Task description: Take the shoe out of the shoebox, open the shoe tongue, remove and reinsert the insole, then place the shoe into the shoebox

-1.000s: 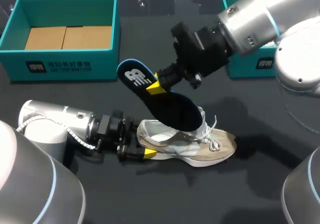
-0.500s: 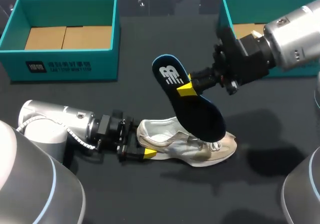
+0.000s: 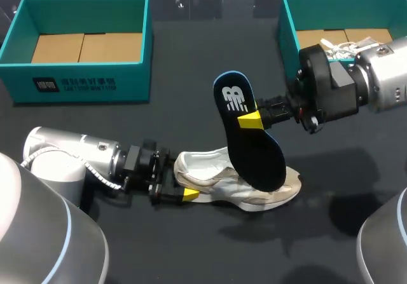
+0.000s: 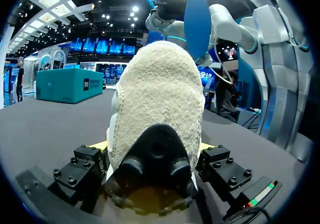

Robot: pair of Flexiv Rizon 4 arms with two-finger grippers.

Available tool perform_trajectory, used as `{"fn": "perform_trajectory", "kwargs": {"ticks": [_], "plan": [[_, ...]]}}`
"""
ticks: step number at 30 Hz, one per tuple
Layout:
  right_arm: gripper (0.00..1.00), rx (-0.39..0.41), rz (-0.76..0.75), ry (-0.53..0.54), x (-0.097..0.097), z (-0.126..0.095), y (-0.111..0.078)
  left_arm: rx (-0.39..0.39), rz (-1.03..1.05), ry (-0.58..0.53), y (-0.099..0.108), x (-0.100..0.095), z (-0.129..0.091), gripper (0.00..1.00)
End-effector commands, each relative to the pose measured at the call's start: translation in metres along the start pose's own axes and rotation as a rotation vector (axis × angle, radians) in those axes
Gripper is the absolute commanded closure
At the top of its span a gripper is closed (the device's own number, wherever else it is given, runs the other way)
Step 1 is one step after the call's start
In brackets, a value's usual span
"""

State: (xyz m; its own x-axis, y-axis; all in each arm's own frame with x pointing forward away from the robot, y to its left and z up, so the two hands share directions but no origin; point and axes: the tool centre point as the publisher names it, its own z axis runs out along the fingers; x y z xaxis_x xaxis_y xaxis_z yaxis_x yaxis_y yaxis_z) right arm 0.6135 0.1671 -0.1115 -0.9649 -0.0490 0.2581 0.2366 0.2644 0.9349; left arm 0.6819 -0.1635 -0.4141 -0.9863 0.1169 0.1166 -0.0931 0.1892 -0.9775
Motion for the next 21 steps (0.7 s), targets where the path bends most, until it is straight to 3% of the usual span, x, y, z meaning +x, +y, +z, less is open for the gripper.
{"fn": "perform_trajectory", "kwargs": {"ticks": [1,10,21], "plan": [[1.0,-0.034,0.001,-0.012,0.01,-0.004,-0.003,0.001,0.0,-0.003,0.003,0.001,-0.001,1.0],[1.0,-0.122,-0.024,-0.019,0.014,-0.01,-0.004,0.001,0.0,-0.003,0.003,0.001,-0.001,1.0],[1.0,-0.132,0.009,-0.062,0.018,-0.017,0.004,0.001,0.0,-0.003,0.003,0.001,-0.001,1.0]]}}
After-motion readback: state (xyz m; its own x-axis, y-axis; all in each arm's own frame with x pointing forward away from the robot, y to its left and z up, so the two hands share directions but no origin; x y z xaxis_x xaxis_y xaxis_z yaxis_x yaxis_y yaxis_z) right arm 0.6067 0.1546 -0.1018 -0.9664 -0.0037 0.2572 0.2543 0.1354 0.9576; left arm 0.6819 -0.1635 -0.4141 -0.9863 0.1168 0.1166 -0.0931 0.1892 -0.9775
